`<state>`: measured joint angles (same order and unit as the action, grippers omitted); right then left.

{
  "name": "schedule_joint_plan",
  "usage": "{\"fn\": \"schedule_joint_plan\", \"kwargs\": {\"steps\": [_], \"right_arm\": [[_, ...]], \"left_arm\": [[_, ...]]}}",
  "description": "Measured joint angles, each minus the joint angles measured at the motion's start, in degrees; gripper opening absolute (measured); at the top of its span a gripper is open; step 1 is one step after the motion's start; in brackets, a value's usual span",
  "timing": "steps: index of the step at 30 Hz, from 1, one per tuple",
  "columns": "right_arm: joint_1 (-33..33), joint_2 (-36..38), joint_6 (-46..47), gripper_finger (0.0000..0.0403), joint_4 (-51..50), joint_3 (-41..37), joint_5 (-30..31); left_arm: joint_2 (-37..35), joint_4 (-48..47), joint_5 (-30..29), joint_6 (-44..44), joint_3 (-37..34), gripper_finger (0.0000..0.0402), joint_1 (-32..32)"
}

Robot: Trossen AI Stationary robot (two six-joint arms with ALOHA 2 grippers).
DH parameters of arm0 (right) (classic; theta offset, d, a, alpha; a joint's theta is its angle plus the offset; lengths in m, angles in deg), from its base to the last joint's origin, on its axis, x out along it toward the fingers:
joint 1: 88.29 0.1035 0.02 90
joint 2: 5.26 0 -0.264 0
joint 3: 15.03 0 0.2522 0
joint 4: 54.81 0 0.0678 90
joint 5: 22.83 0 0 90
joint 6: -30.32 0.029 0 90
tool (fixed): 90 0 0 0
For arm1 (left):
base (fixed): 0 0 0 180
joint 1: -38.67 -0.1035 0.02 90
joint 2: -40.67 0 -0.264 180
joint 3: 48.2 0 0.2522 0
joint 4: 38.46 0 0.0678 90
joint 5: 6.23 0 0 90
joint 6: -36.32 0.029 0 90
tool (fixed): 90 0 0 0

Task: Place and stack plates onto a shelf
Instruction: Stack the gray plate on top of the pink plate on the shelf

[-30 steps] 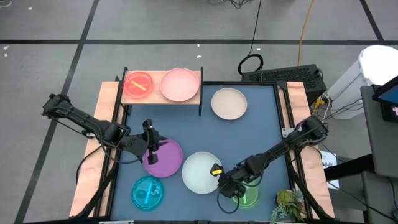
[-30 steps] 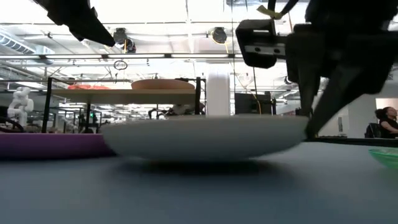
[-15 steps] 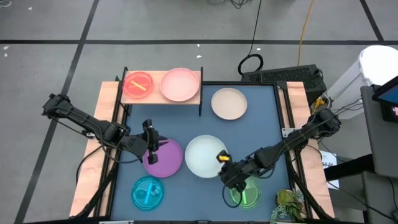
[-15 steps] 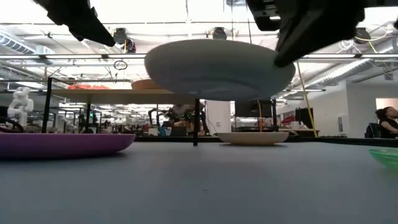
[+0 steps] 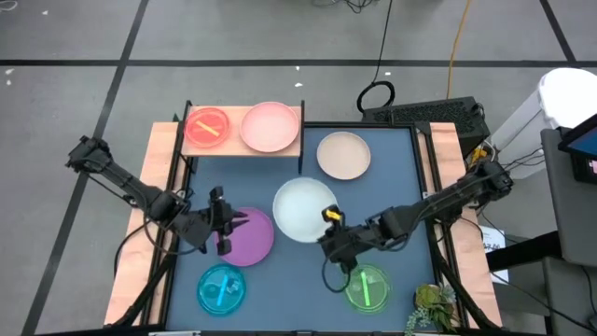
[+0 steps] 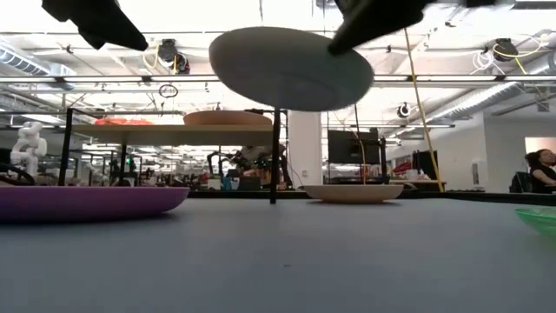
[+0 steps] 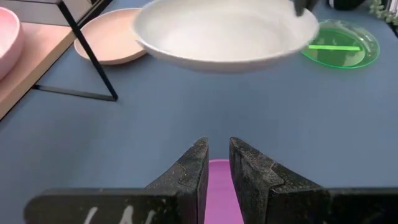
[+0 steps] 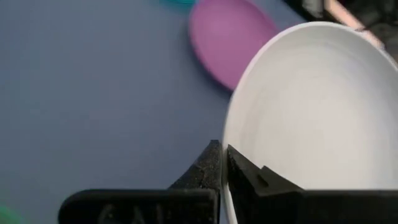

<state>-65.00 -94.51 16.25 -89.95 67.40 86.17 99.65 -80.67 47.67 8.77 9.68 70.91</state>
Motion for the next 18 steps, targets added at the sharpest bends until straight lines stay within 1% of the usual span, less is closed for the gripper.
{"fn": "schedule_joint_plan", "kwargs": {"steps": [4,9,13,18], "right_arm": [[-2.66,0.0,-1.76,0.0,-3.1,4.57,2.18],[-6.9,0.0,-2.27,0.0,-6.62,9.88,1.99],[-10.23,0.01,-4.61,0.0,-7.93,13.21,1.98],[-13.6,0.0,-7.65,0.0,-8.38,16.75,1.99]], "left_arm": [[0.0,0.0,-0.13,-0.96,0.0,0.0072,1.4],[0.0,-0.01,-1.02,-1.3,0.0,0.0072,3.11],[0.0,0.0,-3.21,-1.28,0.0,0.0072,4.04],[0.0,-0.02,-3.39,-1.53,0.0,0.0072,4.07]]}}
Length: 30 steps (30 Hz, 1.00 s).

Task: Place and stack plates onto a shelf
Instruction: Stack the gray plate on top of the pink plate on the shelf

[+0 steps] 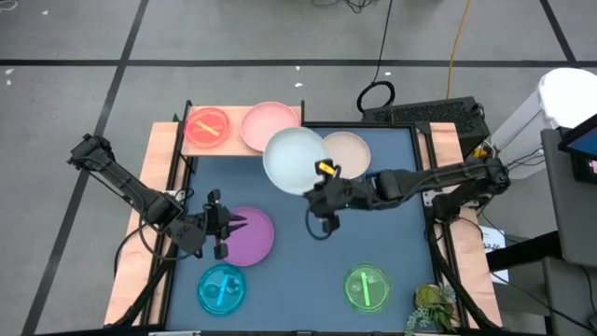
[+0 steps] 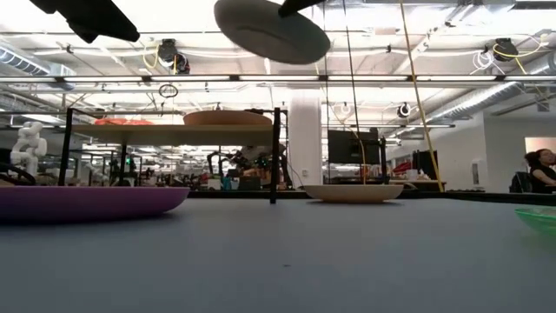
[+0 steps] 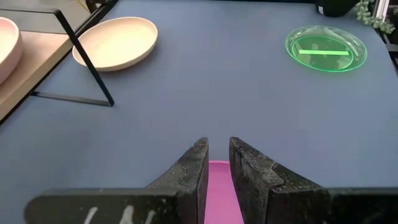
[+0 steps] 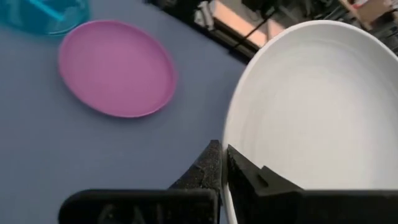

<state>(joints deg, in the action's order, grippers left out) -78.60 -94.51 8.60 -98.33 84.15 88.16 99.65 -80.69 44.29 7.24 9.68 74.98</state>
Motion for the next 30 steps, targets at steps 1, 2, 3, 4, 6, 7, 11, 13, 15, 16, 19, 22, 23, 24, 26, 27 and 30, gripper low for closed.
{"fn": "schedule_joint_plan", "kwargs": {"steps": [1,2,3,4,6,7,11,13,15,16,19,22,23,24,26,27,30], "right_arm": [[-0.54,0.0,-0.53,0.0,-0.07,0.53,-0.02],[-1.08,0.0,-1.14,0.0,-0.12,1.04,-0.02],[-1.54,-0.02,-1.69,0.0,-0.11,1.47,-0.04],[-2.02,-0.02,-2.26,0.0,-0.16,1.94,-0.04],[-2.9,-0.02,-3.15,0.0,-0.14,2.98,-0.04],[-3.38,-0.02,-3.33,0.0,-0.09,3.52,-0.04],[-5.03,-0.02,-3.9,0.0,-0.17,5.77,-0.07],[-5.68,-0.02,-4.82,0.0,-0.12,6.85,-0.05],[-6.31,-0.02,-5.39,0.0,-0.11,7.97,-0.09],[-6.58,-0.02,-5.77,0.0,-0.06,8.45,-0.09],[-7.58,-0.02,-6.61,0.0,-0.08,10.08,-0.17],[-8.66,-0.02,-7.71,0.0,0.31,11.6,-0.18],[-9.05,-0.02,-8.09,0.0,1.08,11.89,-0.2],[-9.44,-0.02,-8.51,0.0,1.86,12.15,-0.22],[-10.24,-0.02,-9.26,0.0,2.46,12.79,-0.76],[-10.75,-0.04,-9.4,0.0,2.62,13.11,-1.83],[-12.21,-0.92,-9.63,0.0,3.11,14.72,-3.97]], "left_arm": [[0.0,0.0,0.0,-0.09,0.0,0.0072,0.0],[0.0,0.02,0.0,-0.13,0.0,0.0072,0.0],[0.0,0.02,0.0,-0.13,0.0,0.0072,0.0],[0.0,0.02,0.0,-0.17,0.0,0.0072,0.0],[0.0,0.02,0.0,-0.21,0.0,0.0072,0.0],[0.0,0.02,0.0,-0.2,0.0,0.0072,0.0],[0.0,0.02,0.0,-0.19,0.0,0.0072,0.0],[0.0,0.02,0.0,-0.19,0.0,0.0072,0.0],[0.0,0.02,0.0,-0.19,0.0,0.0072,0.0],[0.0,0.02,0.0,-0.19,0.0,0.0072,0.0],[0.0,0.02,0.0,-0.22,0.0,0.0072,0.0],[0.0,0.02,0.0,-0.19,0.0,0.0072,0.0],[0.02,0.02,0.0,-0.19,0.0,0.0072,0.0],[0.02,0.02,0.0,-0.19,0.0,0.0072,0.0],[0.02,0.02,0.0,-0.23,0.0,0.0072,0.0],[0.02,0.02,0.0,-0.24,0.0,0.0072,0.0],[0.02,0.03,0.0,-0.29,0.0,0.0072,0.0]]}}
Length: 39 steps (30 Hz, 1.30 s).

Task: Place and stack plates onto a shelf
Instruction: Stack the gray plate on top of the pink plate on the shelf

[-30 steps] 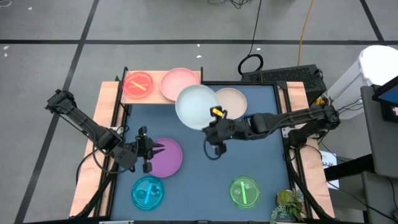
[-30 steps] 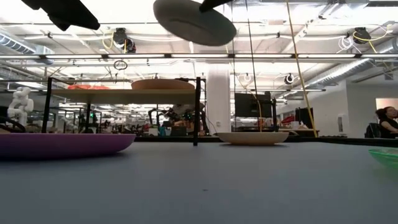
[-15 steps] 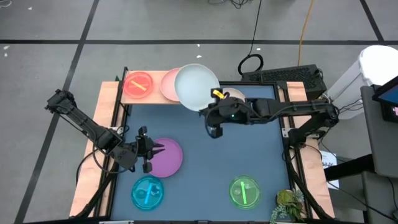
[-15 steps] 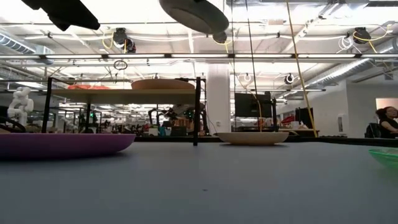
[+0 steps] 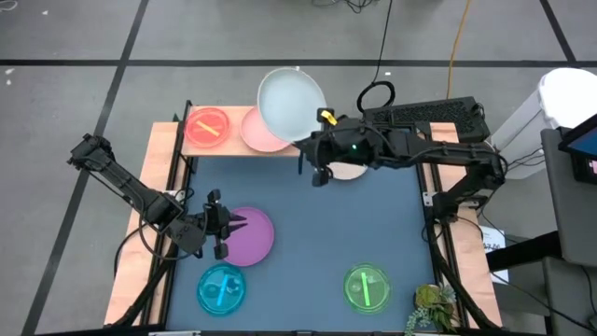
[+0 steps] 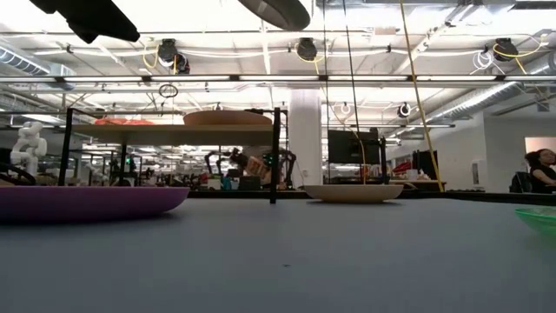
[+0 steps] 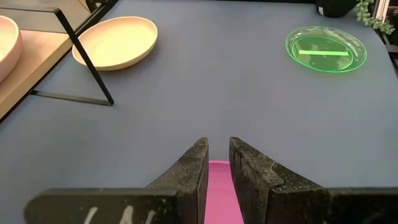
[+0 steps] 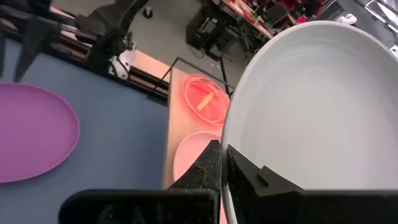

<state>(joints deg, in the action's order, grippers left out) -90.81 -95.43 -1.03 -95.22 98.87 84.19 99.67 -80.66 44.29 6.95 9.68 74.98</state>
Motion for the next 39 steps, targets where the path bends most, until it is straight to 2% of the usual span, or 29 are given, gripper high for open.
{"fn": "schedule_joint_plan", "kwargs": {"steps": [4,8,14,24,39], "right_arm": [[-1.56,-2.75,-1.07,0.0,0.21,2.49,-1.05],[-3.45,-6.02,-1.29,0.0,0.05,4.7,-5.39],[-6.62,-10.88,-1.32,0.0,0.35,6.81,-8.45],[-9.96,-16.89,-1.21,0.0,1.1,7.09,-11.4],[-13.66,-22.28,-2.67,0.0,2.42,7.09,-15.9]], "left_arm": [[0.02,0.03,0.0,-0.1,0.0,0.0072,0.0],[0.91,0.08,0.02,-0.1,-0.02,0.0072,0.0],[3.83,0.34,0.02,-0.36,-0.02,0.0072,-0.01],[6.99,2.18,0.05,0.38,-0.02,0.0072,-0.01],[7.03,2.71,0.11,0.58,-0.02,0.0072,0.0]]}}
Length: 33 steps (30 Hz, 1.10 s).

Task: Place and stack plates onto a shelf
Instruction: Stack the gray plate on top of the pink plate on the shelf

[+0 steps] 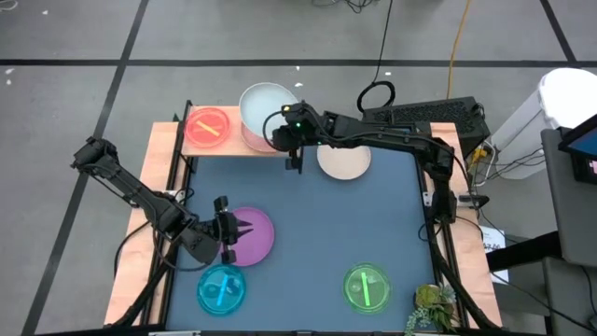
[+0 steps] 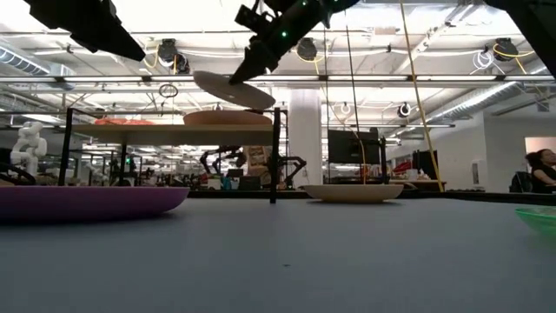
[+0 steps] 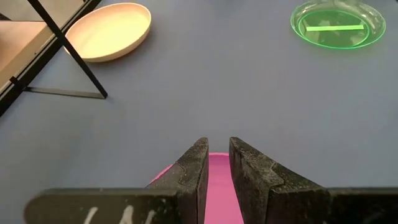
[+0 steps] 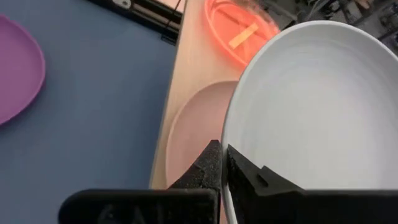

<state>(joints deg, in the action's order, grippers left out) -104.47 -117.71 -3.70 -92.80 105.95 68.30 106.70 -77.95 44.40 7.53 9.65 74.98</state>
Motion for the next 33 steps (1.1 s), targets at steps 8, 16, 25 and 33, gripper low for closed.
{"fn": "schedule_joint_plan", "kwargs": {"steps": [8,16,25,33], "right_arm": [[-0.05,-0.68,-0.64,0.0,-0.96,-0.02,-0.68],[-0.11,-1.09,-1.2,0.0,-1.22,-0.04,-2.89],[-0.24,-1.07,-1.64,0.0002,-1.26,-1.83,-2.93],[-0.24,-1.07,-4.25,0.0003,-0.41,-3.13,-2.93]], "left_arm": [[-0.01,0.38,0.04,0.09,0.0,0.0072,0.0],[-0.01,0.5,0.28,0.07,0.0,0.0072,0.0],[-0.01,0.55,0.3,0.02,0.0,0.0072,0.0],[-0.01,0.64,0.3,0.02,0.0,0.0072,0.0]]}}
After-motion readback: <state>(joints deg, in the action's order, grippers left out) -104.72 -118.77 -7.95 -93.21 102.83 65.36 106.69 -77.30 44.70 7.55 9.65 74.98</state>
